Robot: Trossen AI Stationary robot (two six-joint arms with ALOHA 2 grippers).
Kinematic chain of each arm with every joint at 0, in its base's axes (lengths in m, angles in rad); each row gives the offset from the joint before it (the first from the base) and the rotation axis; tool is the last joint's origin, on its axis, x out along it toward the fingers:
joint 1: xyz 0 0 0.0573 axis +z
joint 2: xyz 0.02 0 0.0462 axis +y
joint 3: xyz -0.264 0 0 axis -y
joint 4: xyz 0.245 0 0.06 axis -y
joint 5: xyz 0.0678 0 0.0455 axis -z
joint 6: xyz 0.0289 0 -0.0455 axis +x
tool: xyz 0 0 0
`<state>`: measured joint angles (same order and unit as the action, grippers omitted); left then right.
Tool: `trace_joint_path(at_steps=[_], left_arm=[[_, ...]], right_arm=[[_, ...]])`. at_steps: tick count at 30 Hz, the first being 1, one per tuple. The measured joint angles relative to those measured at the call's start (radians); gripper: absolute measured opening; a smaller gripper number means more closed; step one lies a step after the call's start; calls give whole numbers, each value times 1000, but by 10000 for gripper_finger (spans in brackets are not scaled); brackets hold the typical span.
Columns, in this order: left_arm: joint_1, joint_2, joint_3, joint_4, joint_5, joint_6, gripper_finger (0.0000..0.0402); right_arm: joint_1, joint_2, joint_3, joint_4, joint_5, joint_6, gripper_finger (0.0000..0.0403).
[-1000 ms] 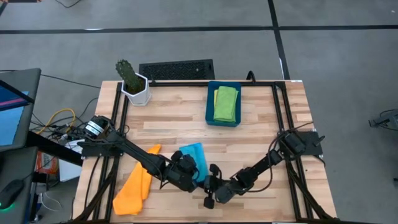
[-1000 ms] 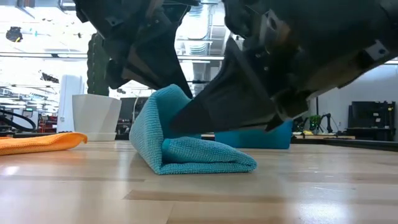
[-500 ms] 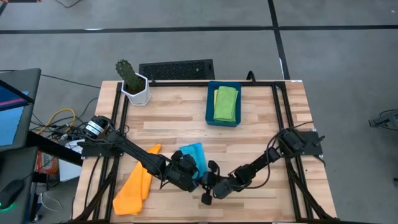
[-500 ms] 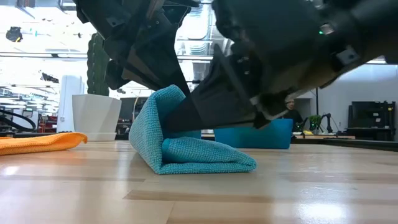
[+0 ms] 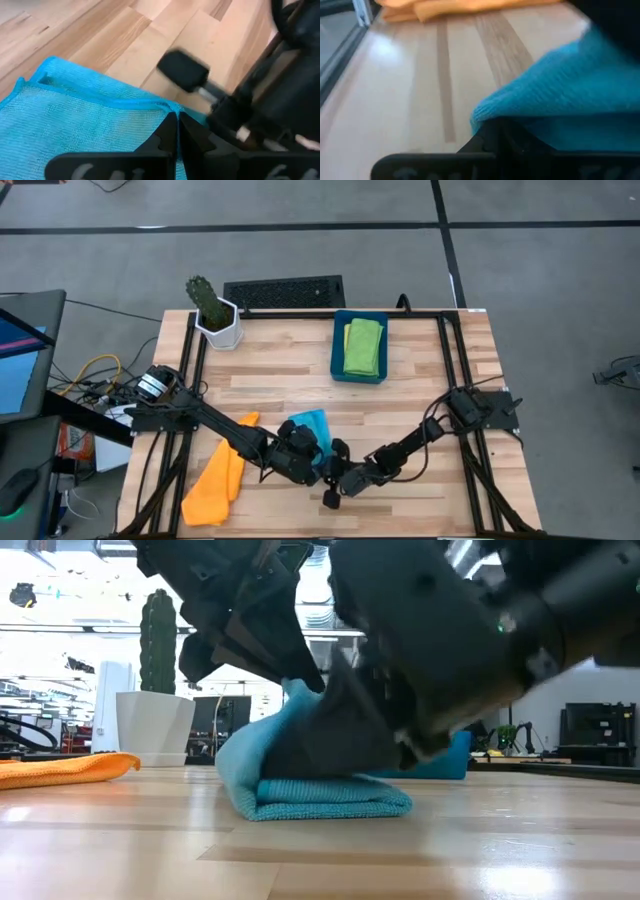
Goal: Fold microfiber towels
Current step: Fold the blue towel
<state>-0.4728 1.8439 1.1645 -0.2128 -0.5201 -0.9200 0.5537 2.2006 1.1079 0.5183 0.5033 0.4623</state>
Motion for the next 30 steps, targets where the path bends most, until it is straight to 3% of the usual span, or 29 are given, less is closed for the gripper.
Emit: trace_joint_path(at_steps=[6, 13, 21, 26, 30], left_arm=[[0, 0, 0, 5, 7, -2, 0], [0, 0, 0, 3, 11, -1, 0], [0, 0, 0, 2, 3, 10, 0], [0, 9, 0, 30, 0, 8, 0], [0, 9, 0, 83, -8, 33, 0]], right_arm=[[-6, 39, 31, 7, -52, -3, 24], [15, -80, 30, -105, -53, -36, 21], [102, -226, 31, -411, 36, -2, 23], [155, -232, 29, -575, 130, 99, 21], [161, -179, 26, -597, 139, 141, 19]])
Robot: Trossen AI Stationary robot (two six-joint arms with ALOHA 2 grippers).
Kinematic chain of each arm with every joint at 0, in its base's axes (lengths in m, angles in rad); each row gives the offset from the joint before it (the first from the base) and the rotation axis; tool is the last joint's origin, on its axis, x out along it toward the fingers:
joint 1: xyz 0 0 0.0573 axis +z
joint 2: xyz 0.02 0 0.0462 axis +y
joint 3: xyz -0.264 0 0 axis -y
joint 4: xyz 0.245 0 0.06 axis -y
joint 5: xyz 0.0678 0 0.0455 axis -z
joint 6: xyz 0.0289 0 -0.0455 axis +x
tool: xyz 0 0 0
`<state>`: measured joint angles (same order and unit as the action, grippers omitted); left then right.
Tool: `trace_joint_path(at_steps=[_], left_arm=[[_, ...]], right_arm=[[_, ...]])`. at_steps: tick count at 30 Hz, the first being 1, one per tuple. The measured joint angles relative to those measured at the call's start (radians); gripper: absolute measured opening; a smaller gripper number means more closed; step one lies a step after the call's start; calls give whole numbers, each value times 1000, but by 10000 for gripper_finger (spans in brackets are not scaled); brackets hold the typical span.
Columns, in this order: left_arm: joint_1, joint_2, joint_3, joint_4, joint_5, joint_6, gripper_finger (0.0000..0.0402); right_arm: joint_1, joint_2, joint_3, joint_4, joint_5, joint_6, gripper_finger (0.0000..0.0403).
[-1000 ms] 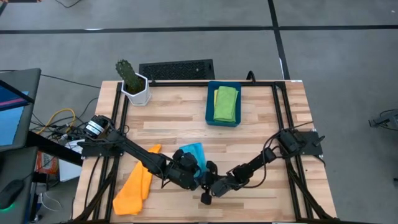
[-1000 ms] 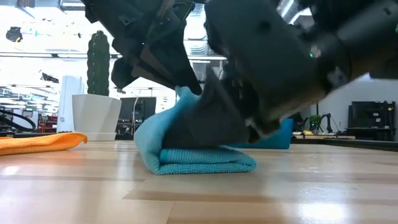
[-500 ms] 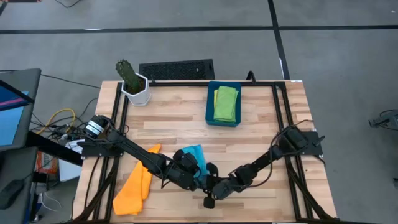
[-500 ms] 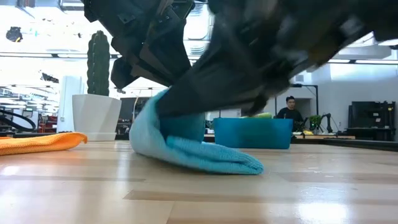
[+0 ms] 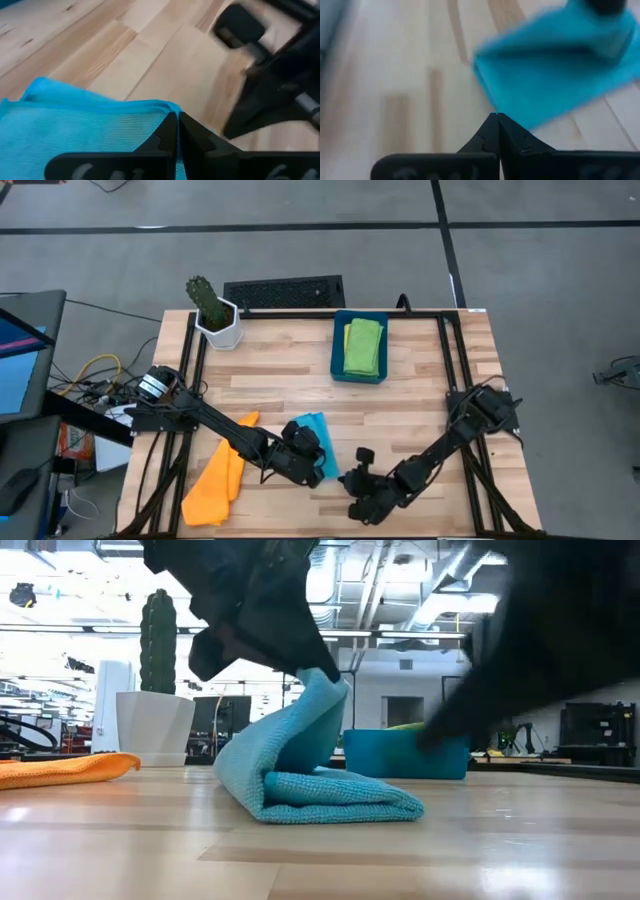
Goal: Fold microfiber towels
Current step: Fold the blue towel
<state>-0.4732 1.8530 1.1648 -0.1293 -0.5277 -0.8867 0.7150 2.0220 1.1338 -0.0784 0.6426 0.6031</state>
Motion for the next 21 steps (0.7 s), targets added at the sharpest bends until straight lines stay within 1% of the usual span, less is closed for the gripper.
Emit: trace_joint_path(at_steps=[3, 9, 12, 18, 21], left_arm=[[0, 0, 0, 24, 17, 4, 0], [2, 0, 0, 14, 51, 4, 0], [1, 24, 0, 34, 76, -5, 0], [3, 55, 0, 74, 49, -26, 0], [9, 65, -1, 83, 86, -24, 0]], right_arm=[[-16, 39, 6, 68, -30, 2, 23], [-37, 55, 3, 81, -55, 13, 22], [-40, 57, 4, 98, -65, 12, 19], [-42, 60, 3, 115, -71, 11, 26], [-42, 60, 3, 119, -71, 10, 27]])
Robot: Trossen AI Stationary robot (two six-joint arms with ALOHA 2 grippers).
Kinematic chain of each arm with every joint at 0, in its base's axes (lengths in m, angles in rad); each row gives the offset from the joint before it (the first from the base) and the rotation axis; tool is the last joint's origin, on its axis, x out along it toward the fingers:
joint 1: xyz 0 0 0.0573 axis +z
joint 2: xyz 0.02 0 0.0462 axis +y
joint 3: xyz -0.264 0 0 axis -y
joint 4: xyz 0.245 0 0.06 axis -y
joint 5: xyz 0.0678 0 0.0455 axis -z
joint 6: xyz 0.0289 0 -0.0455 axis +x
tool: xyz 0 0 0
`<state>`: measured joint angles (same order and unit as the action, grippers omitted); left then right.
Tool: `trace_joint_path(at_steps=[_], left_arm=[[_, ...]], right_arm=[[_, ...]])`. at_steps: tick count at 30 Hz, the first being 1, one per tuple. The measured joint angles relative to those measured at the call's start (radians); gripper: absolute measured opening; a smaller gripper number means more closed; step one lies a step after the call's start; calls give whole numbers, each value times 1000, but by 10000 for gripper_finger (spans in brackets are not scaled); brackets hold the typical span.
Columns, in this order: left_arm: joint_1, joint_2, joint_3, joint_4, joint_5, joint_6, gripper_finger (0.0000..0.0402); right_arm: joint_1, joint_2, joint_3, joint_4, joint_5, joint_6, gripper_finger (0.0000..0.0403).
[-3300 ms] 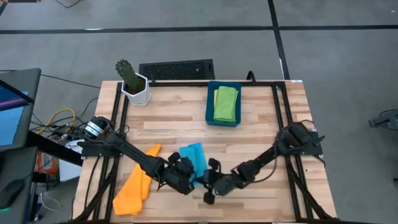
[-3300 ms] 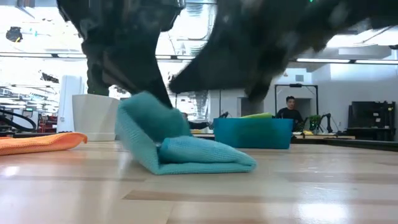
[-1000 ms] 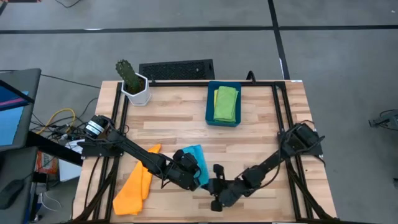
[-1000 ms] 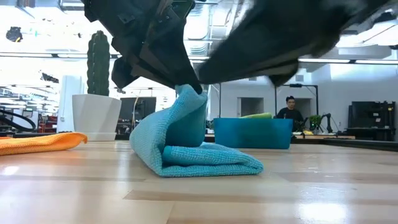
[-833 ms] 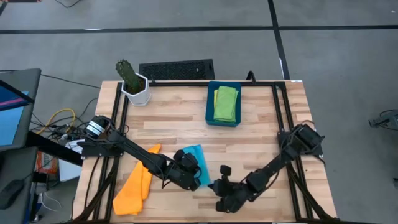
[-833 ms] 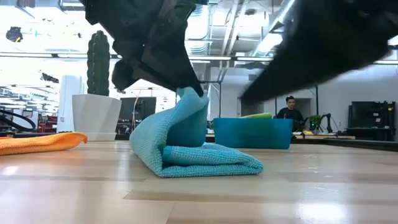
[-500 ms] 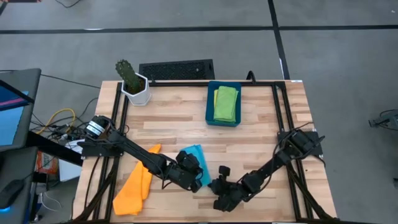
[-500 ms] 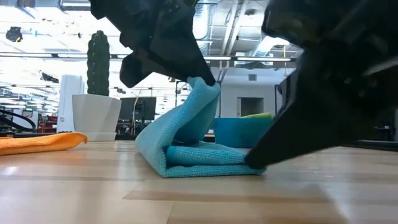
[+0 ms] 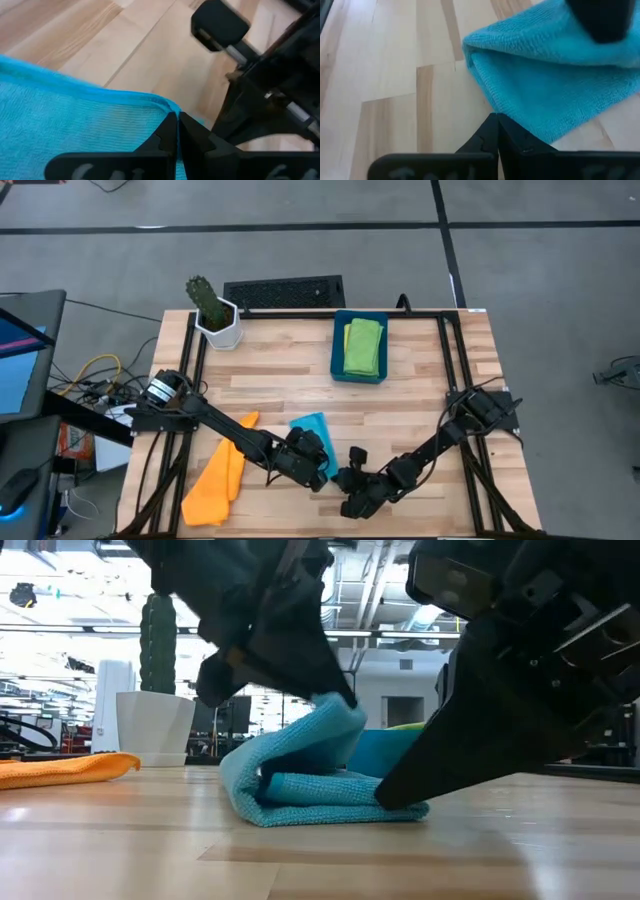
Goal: Fold microfiber towels
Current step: Fold the blue towel
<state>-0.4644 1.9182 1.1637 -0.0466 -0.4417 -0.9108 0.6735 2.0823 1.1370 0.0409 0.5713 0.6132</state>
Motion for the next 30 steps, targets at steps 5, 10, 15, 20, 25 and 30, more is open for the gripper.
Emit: trace_joint_path(at_steps=[5, 10, 15, 20, 25, 30], left_arm=[[-1, 0, 1, 4, -7, -2, 0], [3, 0, 1, 21, 5, -8, 0], [3, 0, 1, 45, 15, 1, 0], [2, 0, 1, 47, -7, -3, 8], [3, 0, 1, 46, -8, -12, 50], [13, 0, 1, 57, 47, -9, 107]], right_arm=[[-2, 0, 0, 1, 0, -8, 20], [-2, 0, 0, -1, 0, -10, 24], [-2, 0, 0, -3, 0, -10, 29], [-2, 0, 0, -3, 0, -10, 27], [5, 0, 0, -3, -2, -9, 30], [35, -6, 0, -6, -24, 21, 30]])
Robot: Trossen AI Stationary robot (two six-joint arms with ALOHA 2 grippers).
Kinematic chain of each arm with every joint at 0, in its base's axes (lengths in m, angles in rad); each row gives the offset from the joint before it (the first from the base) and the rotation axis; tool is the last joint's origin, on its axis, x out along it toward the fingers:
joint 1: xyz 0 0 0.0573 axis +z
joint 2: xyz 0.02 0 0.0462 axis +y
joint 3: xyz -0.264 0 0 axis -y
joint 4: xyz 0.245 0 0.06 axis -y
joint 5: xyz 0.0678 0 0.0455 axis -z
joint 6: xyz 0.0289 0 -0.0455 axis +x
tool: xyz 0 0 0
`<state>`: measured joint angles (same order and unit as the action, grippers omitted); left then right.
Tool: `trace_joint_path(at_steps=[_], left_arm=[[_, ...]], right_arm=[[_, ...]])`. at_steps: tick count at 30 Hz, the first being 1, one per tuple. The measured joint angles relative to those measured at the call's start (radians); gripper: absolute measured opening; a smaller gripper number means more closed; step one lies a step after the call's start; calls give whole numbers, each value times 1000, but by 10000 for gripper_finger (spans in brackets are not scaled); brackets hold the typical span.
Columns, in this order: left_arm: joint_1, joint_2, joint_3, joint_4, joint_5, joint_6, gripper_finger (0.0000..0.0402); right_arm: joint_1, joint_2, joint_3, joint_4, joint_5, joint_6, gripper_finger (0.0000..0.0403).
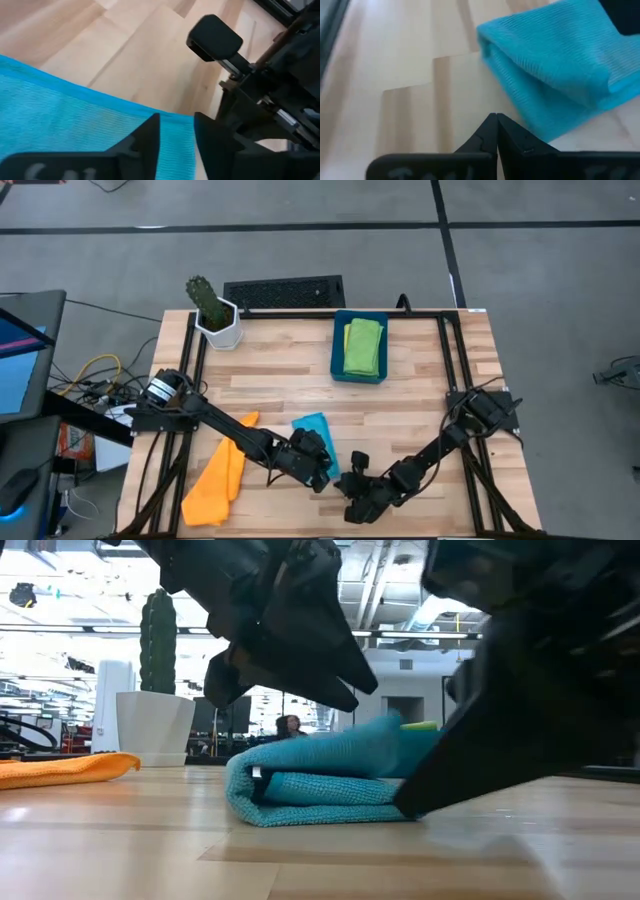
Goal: Fold microfiber towels
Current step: Fold the blue towel
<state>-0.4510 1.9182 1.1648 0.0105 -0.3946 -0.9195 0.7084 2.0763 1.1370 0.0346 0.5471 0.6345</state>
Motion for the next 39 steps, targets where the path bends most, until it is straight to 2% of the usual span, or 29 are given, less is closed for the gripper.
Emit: trace_joint_path(at_steps=[4, 7, 10, 12, 14, 15, 17, 21, 25, 30, 33, 39], left_arm=[[11, -5, 0, 5, 25, -23, 141], [15, -51, -2, -5, 48, -18, 151], [5, -109, 2, -57, 28, -8, 152], [-16, -146, 0, -150, -27, -12, 153], [-41, -174, 0, -230, -104, -36, 153], [-52, -185, 0, -274, -140, -54, 153], [-71, -191, -8, -320, -191, -90, 153], [-77, -185, -57, -307, -194, -149, 153], [-77, -183, -131, -230, -217, -190, 153], [-74, -183, -207, -61, -245, -165, 153], [-63, -183, -235, -32, -258, -162, 153], [-47, -182, -280, 24, -238, -158, 153]], right_arm=[[32, -15, -1, -4, -10, 49, 26], [60, -58, 2, 20, 9, 49, 24], [82, -113, 0, 18, 115, -6, 23], [77, -147, 1, 20, 225, -66, 24], [48, -167, 2, 24, 277, -119, 24], [27, -170, 2, 29, 270, -145, 24], [-19, -157, 2, 86, 190, -201, 23], [-83, -79, 3, 223, 15, -247, 19], [-82, 7, -1, 251, 21, -171, 16], [-65, 87, 1, 268, 30, -115, 17], [-66, 116, 3, 288, 18, -57, 20], [-53, 58, -2, 286, 18, -97, 16]])
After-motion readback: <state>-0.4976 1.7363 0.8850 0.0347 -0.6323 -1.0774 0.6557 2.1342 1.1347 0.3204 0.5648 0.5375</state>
